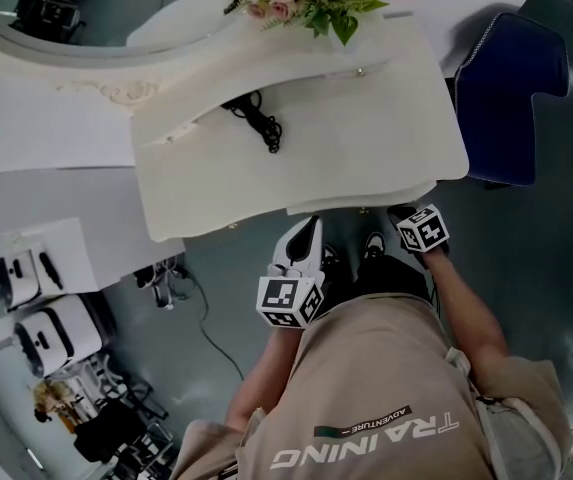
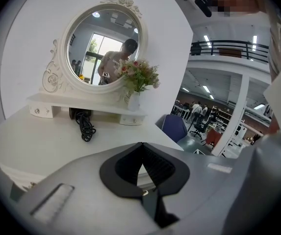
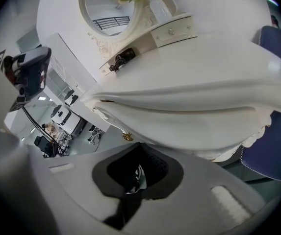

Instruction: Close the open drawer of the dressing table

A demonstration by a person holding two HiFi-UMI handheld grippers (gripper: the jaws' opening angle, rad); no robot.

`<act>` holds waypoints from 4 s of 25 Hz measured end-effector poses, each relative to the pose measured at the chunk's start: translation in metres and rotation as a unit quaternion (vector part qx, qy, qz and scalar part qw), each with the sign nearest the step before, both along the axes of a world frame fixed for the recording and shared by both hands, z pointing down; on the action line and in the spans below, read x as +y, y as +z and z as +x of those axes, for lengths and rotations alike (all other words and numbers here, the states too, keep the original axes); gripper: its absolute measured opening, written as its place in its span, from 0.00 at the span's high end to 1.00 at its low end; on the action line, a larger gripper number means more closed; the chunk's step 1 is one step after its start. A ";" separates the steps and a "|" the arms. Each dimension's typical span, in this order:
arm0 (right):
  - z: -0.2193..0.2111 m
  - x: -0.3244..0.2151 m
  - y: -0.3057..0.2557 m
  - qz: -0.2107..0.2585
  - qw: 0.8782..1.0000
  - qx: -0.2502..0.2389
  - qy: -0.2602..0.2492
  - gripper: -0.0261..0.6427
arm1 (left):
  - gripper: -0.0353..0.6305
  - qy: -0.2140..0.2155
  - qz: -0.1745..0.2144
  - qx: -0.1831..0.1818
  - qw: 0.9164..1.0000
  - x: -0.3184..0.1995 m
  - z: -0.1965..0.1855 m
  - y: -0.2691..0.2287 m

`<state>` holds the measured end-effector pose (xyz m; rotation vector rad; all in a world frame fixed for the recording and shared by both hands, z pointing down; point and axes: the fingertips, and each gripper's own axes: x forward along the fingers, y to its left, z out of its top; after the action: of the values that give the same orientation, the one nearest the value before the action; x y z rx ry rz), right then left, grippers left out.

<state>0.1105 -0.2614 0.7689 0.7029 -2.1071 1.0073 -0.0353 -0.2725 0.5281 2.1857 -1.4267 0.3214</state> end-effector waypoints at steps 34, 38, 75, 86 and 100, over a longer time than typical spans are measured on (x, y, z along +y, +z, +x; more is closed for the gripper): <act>0.007 -0.012 -0.031 0.051 0.997 0.020 0.055 0.96 | 0.92 0.014 0.036 0.005 0.999 0.027 -0.040 -0.029; 0.004 0.001 -0.063 0.091 0.994 0.013 0.066 0.96 | 0.92 0.033 0.062 -0.020 0.997 0.037 -0.050 -0.035; -0.073 0.006 -0.436 0.463 0.876 -0.127 0.039 0.96 | 0.92 0.030 0.220 -0.030 0.975 0.040 -0.093 -0.204; -0.085 0.033 -0.449 0.473 0.867 -0.149 0.055 0.96 | 0.92 0.007 0.233 -0.045 0.971 0.046 -0.112 -0.211; -0.071 0.045 -0.443 0.479 0.866 -0.127 0.059 0.96 | 0.92 0.035 0.217 -0.046 0.974 0.056 -0.099 -0.199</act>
<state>0.0393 -0.2164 0.3254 1.2168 -2.8033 0.0049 -0.1344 -0.2167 0.3288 2.6040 -1.5909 0.1442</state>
